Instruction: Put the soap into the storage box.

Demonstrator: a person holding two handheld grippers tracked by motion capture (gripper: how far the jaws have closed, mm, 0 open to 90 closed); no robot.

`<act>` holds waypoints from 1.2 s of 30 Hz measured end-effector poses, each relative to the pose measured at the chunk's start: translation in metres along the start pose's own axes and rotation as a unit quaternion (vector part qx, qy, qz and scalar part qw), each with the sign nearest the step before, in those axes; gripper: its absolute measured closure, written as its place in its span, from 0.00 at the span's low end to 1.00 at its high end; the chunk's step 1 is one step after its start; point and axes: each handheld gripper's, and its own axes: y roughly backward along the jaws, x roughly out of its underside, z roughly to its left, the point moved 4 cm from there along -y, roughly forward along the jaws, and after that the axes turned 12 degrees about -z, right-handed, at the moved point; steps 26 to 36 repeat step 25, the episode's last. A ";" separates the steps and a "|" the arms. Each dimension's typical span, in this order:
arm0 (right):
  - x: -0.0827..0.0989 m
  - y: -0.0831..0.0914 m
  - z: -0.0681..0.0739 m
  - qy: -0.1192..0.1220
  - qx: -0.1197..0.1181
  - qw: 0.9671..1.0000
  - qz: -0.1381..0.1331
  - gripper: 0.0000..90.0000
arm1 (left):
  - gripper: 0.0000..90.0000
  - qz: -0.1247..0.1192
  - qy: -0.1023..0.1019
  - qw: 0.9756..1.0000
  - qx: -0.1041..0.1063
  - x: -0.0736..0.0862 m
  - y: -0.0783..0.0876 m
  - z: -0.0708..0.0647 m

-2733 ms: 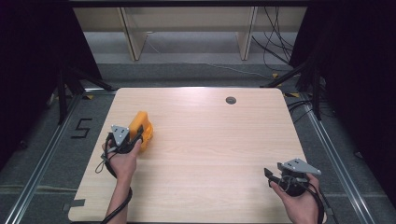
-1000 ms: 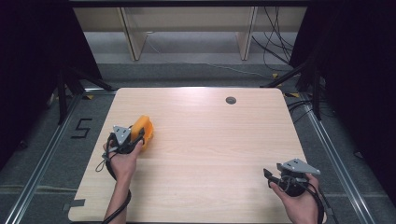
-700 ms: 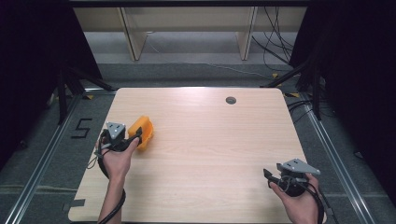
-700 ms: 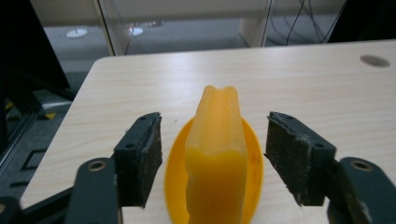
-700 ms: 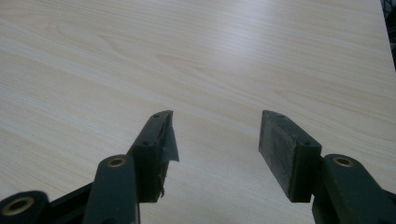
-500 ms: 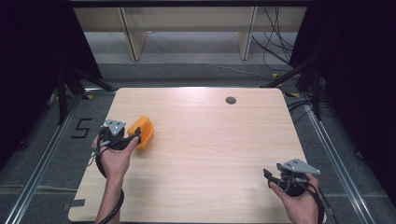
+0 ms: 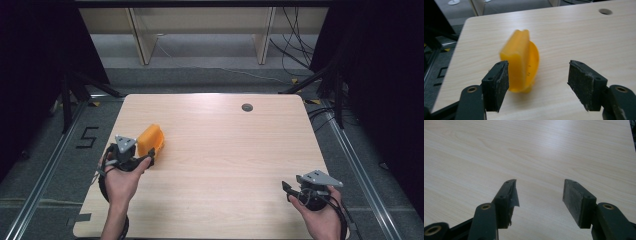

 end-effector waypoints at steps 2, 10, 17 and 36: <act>0.000 0.000 0.000 0.000 0.000 1.000 0.000 0.50 | 0.36 -0.002 0.000 1.000 0.020 0.013 0.005 -0.008; -0.001 0.001 0.001 0.000 -0.004 1.000 0.003 0.50 | 0.38 -0.015 -0.015 0.997 0.079 0.051 0.017 -0.032; 0.000 0.000 0.001 0.003 -0.007 1.000 0.003 0.50 | 0.38 -0.022 -0.001 0.995 0.099 0.066 0.022 -0.040; 0.000 0.000 0.001 0.003 -0.005 1.000 0.002 0.50 | 0.39 -0.017 0.025 0.997 0.072 0.083 0.018 -0.033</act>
